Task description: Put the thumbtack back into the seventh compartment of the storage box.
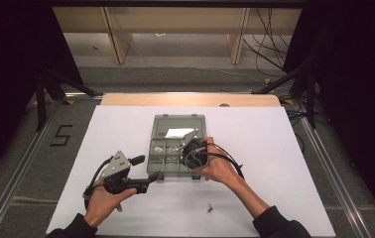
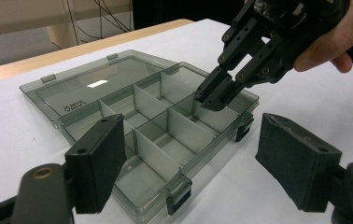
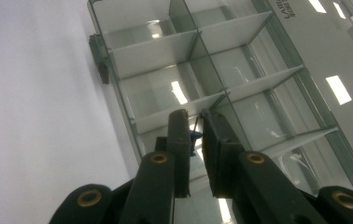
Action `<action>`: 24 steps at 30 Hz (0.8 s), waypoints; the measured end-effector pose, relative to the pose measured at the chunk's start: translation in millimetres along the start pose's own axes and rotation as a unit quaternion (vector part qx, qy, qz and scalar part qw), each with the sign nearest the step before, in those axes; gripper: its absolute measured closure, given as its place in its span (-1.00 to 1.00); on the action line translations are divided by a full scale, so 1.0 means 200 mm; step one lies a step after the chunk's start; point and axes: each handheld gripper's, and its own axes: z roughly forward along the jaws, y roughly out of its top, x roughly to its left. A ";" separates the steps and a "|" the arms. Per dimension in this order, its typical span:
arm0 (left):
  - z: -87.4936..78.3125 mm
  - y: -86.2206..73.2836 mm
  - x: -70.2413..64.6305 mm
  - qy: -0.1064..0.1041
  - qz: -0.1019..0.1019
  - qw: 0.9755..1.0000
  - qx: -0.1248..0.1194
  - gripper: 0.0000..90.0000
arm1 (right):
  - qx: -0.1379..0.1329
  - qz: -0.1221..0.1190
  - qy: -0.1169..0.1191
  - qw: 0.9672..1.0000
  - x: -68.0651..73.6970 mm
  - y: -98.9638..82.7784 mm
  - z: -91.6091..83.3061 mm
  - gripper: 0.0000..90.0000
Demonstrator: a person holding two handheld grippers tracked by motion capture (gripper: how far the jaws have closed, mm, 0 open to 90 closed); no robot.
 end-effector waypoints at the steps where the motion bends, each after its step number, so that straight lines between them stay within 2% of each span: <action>1: 0.00 0.00 0.00 0.000 0.001 1.000 0.001 -0.49 | 0.001 -0.001 0.001 1.000 0.00 0.00 0.00 0.82; 7: 0.00 0.00 0.00 0.001 0.002 1.000 0.002 -0.49 | 0.003 0.012 0.002 1.000 0.00 0.00 0.02 0.54; 9: -0.01 0.00 0.00 0.002 0.001 1.000 0.000 -0.49 | -0.004 0.019 -0.007 1.000 -0.01 0.00 0.01 0.38; 11: 0.00 0.00 0.00 0.001 0.001 1.000 -0.001 -0.49 | -0.012 0.026 -0.006 1.000 -0.01 0.00 -0.02 0.23; 15: 0.00 0.00 0.00 0.001 0.001 1.000 -0.001 -0.49 | -0.019 0.020 -0.006 1.000 0.00 0.00 -0.06 0.01; 19: -0.01 0.00 0.00 0.004 0.002 1.000 0.000 -0.49 | -0.010 0.020 -0.006 1.000 0.05 -0.02 -0.12 -0.13; 24: -0.01 0.00 0.00 0.004 0.003 1.000 -0.002 -0.49 | 0.006 0.022 0.003 1.000 0.09 -0.09 -0.19 -0.17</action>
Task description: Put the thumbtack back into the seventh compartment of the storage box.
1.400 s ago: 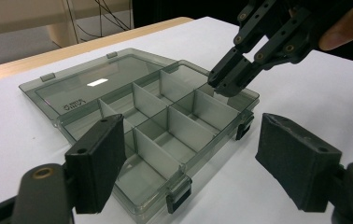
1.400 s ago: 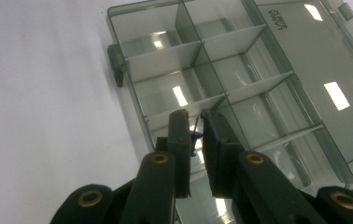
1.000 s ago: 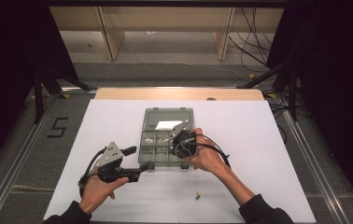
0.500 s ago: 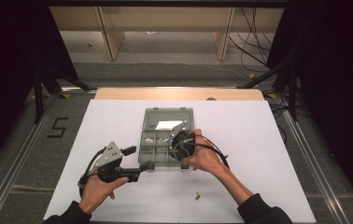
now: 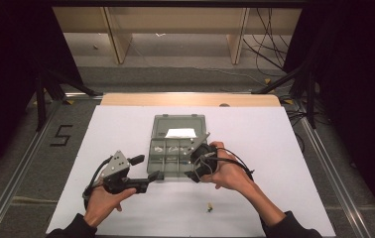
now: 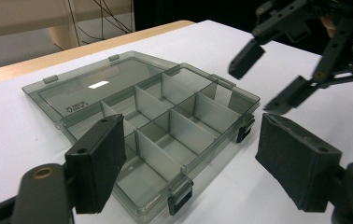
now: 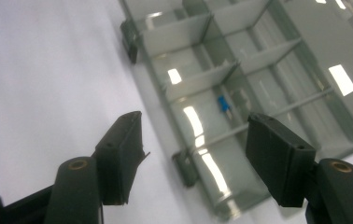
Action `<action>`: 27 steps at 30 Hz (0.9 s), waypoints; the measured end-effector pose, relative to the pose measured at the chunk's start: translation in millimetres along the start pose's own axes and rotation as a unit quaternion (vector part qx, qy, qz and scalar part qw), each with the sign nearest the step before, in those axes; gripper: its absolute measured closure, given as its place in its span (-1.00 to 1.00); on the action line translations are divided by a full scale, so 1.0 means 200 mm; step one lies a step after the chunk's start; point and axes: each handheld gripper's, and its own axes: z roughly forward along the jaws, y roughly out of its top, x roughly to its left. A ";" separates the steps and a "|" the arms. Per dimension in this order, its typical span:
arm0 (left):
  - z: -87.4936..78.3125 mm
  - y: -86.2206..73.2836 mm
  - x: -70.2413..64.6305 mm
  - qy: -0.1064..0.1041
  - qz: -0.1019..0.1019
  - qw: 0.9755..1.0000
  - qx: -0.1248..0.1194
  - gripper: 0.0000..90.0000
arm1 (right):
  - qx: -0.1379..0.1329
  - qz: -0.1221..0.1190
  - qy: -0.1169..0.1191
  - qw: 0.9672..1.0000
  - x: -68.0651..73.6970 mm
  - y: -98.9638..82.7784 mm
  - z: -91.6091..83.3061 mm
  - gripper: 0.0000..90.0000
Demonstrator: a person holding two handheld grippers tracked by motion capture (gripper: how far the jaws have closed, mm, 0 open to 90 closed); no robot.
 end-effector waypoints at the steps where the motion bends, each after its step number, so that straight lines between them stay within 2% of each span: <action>1: 0.00 0.00 0.00 -0.002 0.004 1.000 0.000 -0.49 | 0.002 0.002 0.000 1.000 0.01 -0.01 -0.01 -0.18; 10: 0.00 0.00 0.00 0.001 -0.001 1.000 -0.003 -0.49 | 0.034 0.013 0.012 0.999 0.07 -0.14 -0.05 -0.19; 14: 0.00 0.00 0.00 0.001 -0.001 1.000 -0.003 -0.49 | 0.041 0.011 0.012 0.999 0.09 -0.19 -0.05 -0.17; 18: 0.00 0.00 0.00 0.002 -0.002 1.000 -0.003 -0.49 | 0.050 0.021 0.018 0.998 0.10 -0.23 -0.06 -0.16; 27: 0.00 0.00 0.00 0.001 0.000 1.000 -0.002 -0.49 | 0.063 0.026 0.027 0.997 0.12 -0.29 -0.06 -0.12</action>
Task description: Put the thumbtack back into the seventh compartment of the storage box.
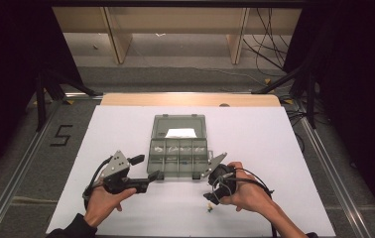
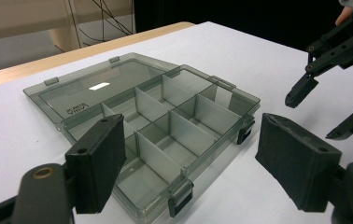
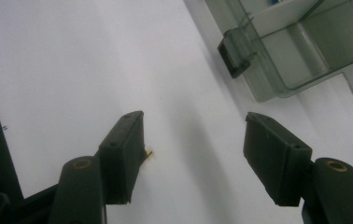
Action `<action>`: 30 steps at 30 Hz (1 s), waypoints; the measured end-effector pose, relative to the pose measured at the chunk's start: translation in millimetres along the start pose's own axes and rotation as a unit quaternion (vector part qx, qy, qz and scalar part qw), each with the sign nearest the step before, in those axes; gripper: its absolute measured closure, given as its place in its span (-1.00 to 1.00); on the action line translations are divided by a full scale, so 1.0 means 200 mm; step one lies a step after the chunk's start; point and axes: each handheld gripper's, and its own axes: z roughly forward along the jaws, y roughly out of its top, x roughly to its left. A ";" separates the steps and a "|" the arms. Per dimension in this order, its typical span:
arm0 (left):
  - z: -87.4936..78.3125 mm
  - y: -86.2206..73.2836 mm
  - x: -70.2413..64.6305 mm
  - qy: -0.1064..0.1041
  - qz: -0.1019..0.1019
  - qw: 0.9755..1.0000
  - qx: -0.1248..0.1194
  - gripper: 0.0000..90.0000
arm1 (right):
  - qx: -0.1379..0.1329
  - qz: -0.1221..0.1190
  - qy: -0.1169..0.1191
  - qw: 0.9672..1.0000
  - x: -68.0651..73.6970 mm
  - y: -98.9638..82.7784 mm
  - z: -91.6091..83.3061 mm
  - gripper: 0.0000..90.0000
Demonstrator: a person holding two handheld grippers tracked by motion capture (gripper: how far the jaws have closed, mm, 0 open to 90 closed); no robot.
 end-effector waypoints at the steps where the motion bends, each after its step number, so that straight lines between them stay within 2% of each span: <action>1: 0.00 0.00 0.00 -0.001 0.008 1.000 0.000 -0.49 | 0.001 -0.003 0.001 1.000 0.00 0.00 0.00 -0.11; 8: 0.00 0.00 0.01 -0.003 0.010 1.000 0.000 -0.49 | 0.014 0.007 0.006 1.000 0.02 -0.02 0.02 -0.05; 15: 0.00 0.00 0.00 -0.001 0.004 1.000 0.000 -0.49 | 0.023 -0.007 0.013 1.000 0.02 -0.03 0.04 0.01; 16: 0.00 0.00 0.00 -0.002 0.005 1.000 0.000 -0.49 | 0.026 -0.001 0.013 1.000 0.02 -0.03 0.04 0.02; 17: 0.00 0.00 0.00 -0.002 0.000 1.000 -0.001 -0.49 | 0.026 -0.002 0.015 1.000 0.02 -0.03 0.04 0.02; 24: 0.00 0.00 0.00 -0.002 0.002 1.000 0.000 -0.49 | 0.031 -0.003 0.019 0.999 0.02 -0.03 0.05 0.09; 30: 0.00 0.00 0.00 -0.002 0.002 1.000 0.000 -0.49 | 0.043 0.000 0.034 0.998 0.04 -0.03 0.07 0.21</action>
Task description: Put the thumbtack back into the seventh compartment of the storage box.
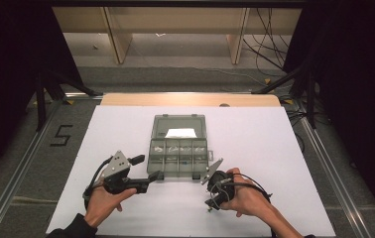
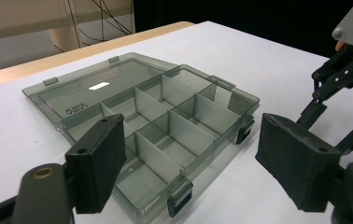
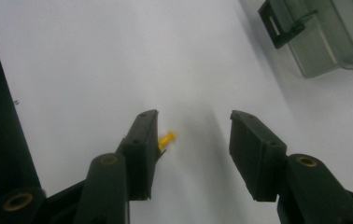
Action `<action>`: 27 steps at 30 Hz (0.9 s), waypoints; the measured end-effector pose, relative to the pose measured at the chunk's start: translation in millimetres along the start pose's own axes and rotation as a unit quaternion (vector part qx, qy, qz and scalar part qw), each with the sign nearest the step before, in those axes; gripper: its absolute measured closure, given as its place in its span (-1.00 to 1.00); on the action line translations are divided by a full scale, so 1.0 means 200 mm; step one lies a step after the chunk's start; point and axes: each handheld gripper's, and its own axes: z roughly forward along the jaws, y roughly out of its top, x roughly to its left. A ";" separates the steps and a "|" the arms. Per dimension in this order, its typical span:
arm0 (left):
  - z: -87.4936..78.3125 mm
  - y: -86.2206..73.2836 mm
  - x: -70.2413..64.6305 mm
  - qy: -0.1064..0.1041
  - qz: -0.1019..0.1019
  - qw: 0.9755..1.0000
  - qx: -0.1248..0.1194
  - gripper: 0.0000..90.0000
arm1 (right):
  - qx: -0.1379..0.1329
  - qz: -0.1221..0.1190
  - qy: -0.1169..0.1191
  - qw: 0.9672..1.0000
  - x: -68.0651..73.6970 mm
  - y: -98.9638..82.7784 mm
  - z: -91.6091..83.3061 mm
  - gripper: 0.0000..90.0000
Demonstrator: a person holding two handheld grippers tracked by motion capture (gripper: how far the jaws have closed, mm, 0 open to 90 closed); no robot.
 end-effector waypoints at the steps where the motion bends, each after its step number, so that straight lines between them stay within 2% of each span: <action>1: 0.00 0.00 0.00 0.000 0.000 1.000 0.000 -0.49 | 0.000 -0.002 0.001 1.000 0.00 0.00 0.00 0.23; 5: 0.00 0.00 0.00 0.000 0.000 1.000 0.000 -0.49 | 0.008 -0.001 0.016 1.000 0.01 0.00 0.02 0.32; 7: 0.00 0.00 0.00 0.000 0.000 1.000 0.000 -0.49 | 0.009 -0.008 0.019 1.000 0.01 0.00 0.02 0.36; 8: 0.00 0.00 0.00 0.000 0.000 1.000 0.000 -0.49 | 0.014 0.001 0.021 1.000 0.02 0.00 0.02 0.39; 10: 0.00 0.00 0.00 0.000 0.000 1.000 0.000 -0.49 | 0.010 -0.009 0.024 1.000 0.01 0.00 0.04 0.43; 13: 0.00 0.00 0.00 0.000 0.000 1.000 0.001 -0.49 | 0.015 -0.004 0.023 1.000 0.01 -0.01 0.04 0.50; 14: 0.00 0.00 0.00 0.000 -0.001 1.000 0.000 -0.49 | 0.035 0.008 0.037 0.999 0.01 0.00 0.03 0.52; 15: 0.00 0.00 0.00 0.000 0.000 1.000 0.000 -0.49 | 0.015 -0.001 0.024 1.000 0.01 -0.01 0.05 0.54; 17: 0.00 0.00 0.00 0.000 0.000 1.000 0.001 -0.49 | 0.023 0.005 0.036 0.999 0.00 -0.01 0.04 0.58; 18: 0.00 0.00 0.00 0.000 -0.001 1.000 0.001 -0.49 | 0.018 0.008 0.031 0.999 0.00 -0.01 0.05 0.59; 20: 0.00 0.00 0.00 0.000 0.000 1.000 0.000 -0.49 | 0.020 0.010 0.035 0.999 -0.01 -0.02 0.05 0.60; 22: 0.00 0.00 0.00 -0.001 0.000 1.000 0.001 -0.49 | 0.025 -0.005 0.030 0.999 -0.02 -0.02 0.05 0.64; 23: 0.00 0.00 0.00 0.000 0.000 1.000 0.001 -0.49 | 0.023 0.009 0.032 0.999 -0.01 -0.02 0.06 0.66; 25: 0.00 0.00 0.00 0.000 0.000 1.000 0.001 -0.49 | 0.025 0.011 0.037 0.999 -0.02 -0.03 0.06 0.67; 27: 0.00 0.00 0.00 0.000 0.001 1.000 0.001 -0.49 | 0.028 -0.005 0.032 0.999 -0.03 -0.03 0.05 0.66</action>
